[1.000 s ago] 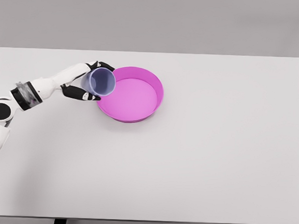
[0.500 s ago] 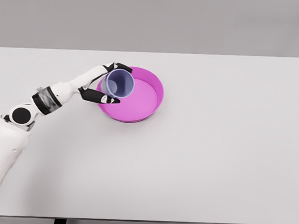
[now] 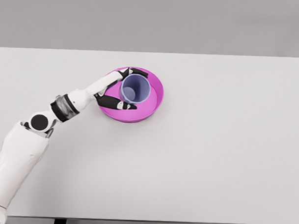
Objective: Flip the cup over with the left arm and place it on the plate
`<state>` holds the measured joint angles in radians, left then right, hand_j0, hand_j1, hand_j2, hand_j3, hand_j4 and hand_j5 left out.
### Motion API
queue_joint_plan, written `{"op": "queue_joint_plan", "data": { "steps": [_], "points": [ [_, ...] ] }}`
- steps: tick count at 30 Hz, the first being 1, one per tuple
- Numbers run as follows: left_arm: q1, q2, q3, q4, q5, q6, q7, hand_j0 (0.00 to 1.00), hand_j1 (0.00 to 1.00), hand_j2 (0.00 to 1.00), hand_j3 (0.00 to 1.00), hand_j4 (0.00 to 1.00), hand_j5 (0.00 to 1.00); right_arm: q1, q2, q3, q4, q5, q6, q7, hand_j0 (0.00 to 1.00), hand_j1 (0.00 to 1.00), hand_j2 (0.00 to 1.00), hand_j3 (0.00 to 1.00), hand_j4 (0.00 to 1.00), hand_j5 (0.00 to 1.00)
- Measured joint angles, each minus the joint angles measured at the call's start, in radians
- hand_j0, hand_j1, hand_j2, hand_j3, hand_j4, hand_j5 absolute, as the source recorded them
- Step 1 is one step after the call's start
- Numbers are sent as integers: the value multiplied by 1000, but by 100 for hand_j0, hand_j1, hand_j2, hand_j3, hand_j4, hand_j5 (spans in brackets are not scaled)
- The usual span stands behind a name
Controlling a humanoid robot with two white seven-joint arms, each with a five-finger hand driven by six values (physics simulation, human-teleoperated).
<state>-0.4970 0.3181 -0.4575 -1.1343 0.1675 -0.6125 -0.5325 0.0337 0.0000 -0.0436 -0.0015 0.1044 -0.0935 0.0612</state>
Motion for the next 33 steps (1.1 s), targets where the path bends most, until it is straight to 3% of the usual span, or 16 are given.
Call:
{"op": "queue_joint_plan", "data": {
  "steps": [14, 33],
  "points": [
    [-14, -4, -49, 48, 6, 0, 0, 71, 71, 71, 71, 71, 71, 0, 0, 0, 0, 0, 0, 0, 100, 100, 100, 100, 100, 100],
    [-32, -74, -42, 136, 109, 1, 0, 71, 71, 71, 71, 71, 71, 0, 0, 0, 0, 0, 0, 0, 100, 100, 100, 100, 100, 100]
  ]
}}
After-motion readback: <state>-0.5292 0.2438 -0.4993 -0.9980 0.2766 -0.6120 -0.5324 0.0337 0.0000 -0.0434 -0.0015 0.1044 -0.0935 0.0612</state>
